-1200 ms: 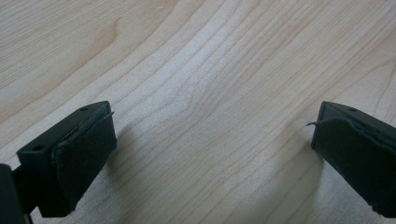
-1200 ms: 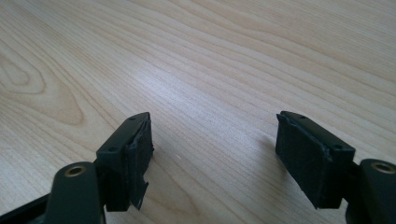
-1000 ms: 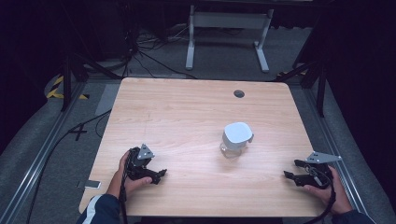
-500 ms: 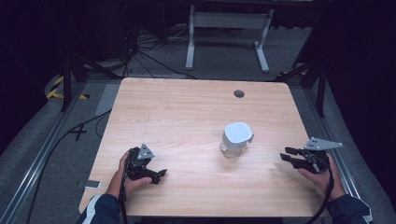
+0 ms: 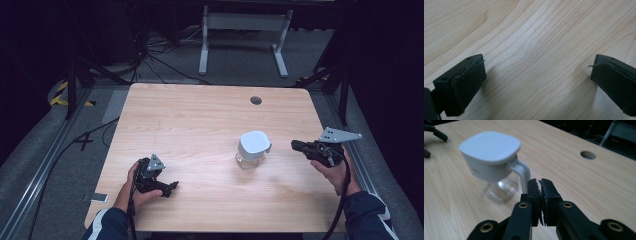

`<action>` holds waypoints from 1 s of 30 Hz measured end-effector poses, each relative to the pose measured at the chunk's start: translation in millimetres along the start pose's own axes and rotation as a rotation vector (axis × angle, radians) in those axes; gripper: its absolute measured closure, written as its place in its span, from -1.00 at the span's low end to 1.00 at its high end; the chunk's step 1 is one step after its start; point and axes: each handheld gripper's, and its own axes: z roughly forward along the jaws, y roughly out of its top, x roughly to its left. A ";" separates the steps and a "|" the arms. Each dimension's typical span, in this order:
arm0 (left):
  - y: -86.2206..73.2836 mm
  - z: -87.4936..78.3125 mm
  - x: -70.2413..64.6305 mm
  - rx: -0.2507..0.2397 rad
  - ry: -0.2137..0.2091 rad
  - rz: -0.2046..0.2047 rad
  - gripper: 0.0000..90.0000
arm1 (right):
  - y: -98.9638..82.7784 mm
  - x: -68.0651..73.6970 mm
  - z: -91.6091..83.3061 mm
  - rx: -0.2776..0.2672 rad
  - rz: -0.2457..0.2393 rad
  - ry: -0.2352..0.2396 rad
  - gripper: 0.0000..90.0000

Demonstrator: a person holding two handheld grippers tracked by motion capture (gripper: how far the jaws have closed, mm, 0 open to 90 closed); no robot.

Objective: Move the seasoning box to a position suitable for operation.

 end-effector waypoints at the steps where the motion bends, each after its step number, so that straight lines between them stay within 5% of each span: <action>1: 0.0 0.0 -0.1 0.000 0.000 0.000 -1.00 | 4.9 1.5 2.7 -0.009 -0.005 0.006 0.97; 7: 0.0 0.0 -0.1 0.000 0.000 0.000 -1.00 | 30.5 12.6 24.2 -0.054 -0.027 0.041 0.98; 13: -0.1 0.1 -0.1 -0.002 0.000 0.000 -1.00 | 42.4 26.9 47.0 -0.034 -0.063 0.068 0.99; 30: 0.1 -0.4 0.1 0.001 0.005 0.009 -0.99 | 37.3 29.3 60.7 -0.030 -0.052 0.042 0.99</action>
